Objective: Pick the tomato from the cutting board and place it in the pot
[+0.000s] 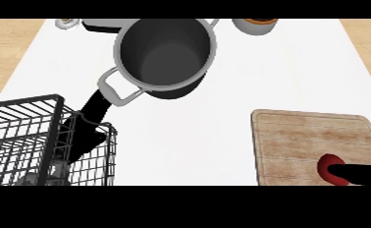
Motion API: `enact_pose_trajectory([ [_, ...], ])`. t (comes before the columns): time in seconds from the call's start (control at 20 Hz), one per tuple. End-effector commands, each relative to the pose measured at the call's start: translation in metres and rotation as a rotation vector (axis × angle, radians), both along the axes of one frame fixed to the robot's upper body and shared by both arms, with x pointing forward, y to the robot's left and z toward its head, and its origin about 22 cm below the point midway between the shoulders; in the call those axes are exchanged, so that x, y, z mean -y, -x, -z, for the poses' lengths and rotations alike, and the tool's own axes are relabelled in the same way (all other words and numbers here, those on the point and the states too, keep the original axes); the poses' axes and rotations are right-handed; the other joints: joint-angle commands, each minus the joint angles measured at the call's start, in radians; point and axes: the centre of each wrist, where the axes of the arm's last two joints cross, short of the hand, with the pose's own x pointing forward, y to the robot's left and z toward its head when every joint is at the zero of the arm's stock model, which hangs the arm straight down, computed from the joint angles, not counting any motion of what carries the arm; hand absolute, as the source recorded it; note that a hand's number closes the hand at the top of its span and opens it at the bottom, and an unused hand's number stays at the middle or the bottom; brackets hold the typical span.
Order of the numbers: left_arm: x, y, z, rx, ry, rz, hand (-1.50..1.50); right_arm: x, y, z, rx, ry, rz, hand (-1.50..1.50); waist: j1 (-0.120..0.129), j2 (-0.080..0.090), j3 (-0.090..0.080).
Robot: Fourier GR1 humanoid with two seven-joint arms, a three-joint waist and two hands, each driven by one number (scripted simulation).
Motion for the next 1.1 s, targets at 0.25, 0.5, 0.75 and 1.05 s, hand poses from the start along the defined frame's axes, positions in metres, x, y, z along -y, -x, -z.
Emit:
enact_pose_trajectory([
  [0.25,0.019,0.002,-0.008,0.010,0.064,0.129,0.00,-0.007,-0.011,0.036,-0.210,0.034,0.176,-1.50,-0.004,-0.004,0.005],
  [0.5,0.042,0.008,-0.007,0.027,0.076,0.122,0.00,-0.012,0.000,0.038,-0.211,0.008,0.156,-1.50,-0.022,-0.009,0.005],
  [0.75,0.040,-0.002,-0.009,0.014,0.079,0.098,0.00,-0.018,-0.010,0.043,-0.233,0.006,0.165,-1.50,-0.019,-0.006,0.005],
  [1.05,0.041,-0.005,-0.016,0.013,0.076,0.114,0.00,-0.002,-0.007,0.059,-0.251,-0.004,0.170,-1.50,-0.026,-0.007,0.006],
])
